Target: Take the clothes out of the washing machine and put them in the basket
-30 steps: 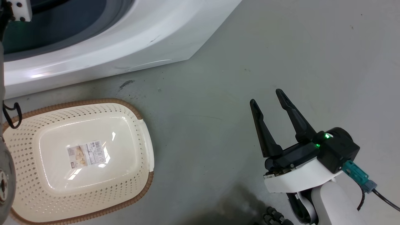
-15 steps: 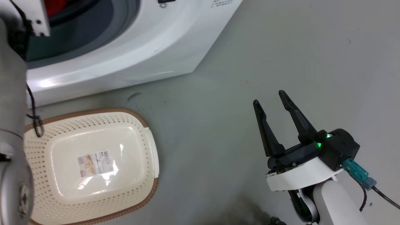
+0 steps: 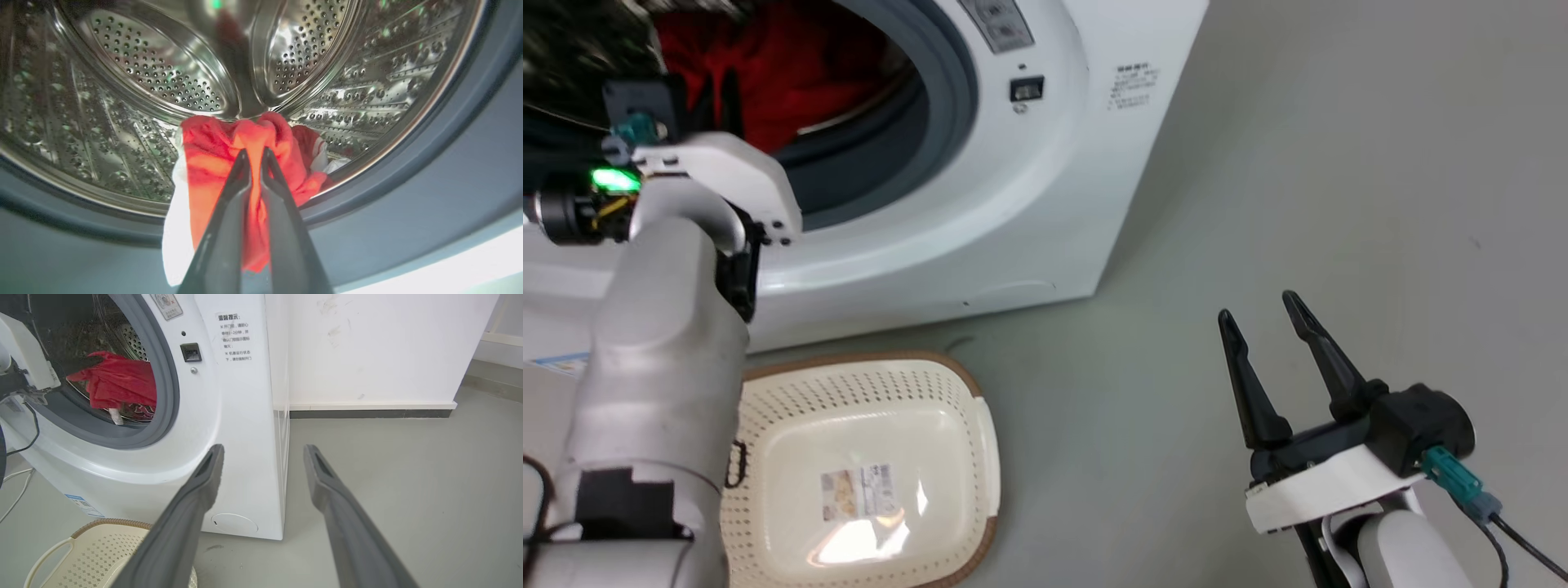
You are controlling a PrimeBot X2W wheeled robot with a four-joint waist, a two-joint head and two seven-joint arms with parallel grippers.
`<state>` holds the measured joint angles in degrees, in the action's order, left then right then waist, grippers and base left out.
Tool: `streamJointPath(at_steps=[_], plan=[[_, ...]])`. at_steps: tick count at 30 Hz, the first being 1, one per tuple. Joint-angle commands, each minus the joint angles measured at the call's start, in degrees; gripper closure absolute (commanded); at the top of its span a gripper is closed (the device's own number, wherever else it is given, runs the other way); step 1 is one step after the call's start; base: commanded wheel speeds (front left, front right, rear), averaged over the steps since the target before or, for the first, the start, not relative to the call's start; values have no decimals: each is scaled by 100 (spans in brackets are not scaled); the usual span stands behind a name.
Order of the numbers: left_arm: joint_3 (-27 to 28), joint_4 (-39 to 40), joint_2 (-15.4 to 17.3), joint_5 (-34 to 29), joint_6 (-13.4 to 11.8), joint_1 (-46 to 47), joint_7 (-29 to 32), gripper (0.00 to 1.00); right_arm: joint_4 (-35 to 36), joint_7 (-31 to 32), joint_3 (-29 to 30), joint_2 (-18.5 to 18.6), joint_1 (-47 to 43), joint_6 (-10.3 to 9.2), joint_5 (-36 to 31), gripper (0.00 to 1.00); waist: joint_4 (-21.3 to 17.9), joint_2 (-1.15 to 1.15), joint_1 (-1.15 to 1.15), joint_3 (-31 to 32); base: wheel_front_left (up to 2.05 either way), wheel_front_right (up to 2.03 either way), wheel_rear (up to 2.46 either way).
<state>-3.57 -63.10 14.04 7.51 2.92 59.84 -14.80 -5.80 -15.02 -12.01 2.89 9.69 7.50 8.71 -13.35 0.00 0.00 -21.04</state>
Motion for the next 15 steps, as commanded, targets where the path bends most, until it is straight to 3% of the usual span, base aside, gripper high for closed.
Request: streamJointPath(at_steps=[1, 15], plan=[[50, 202, -46, 80, 7, -183, -46, 100, -29, -2, 54, -3, -122, -3, -34, 0, 300, 0, 0, 439, 0, 0, 0], [272, 2186, -339, 240, 206, -1808, -51, 100, 217, 367, 624, -3, -691, -3, -204, 0, 913, 0, 0, 1371, 0, 0, 0]])
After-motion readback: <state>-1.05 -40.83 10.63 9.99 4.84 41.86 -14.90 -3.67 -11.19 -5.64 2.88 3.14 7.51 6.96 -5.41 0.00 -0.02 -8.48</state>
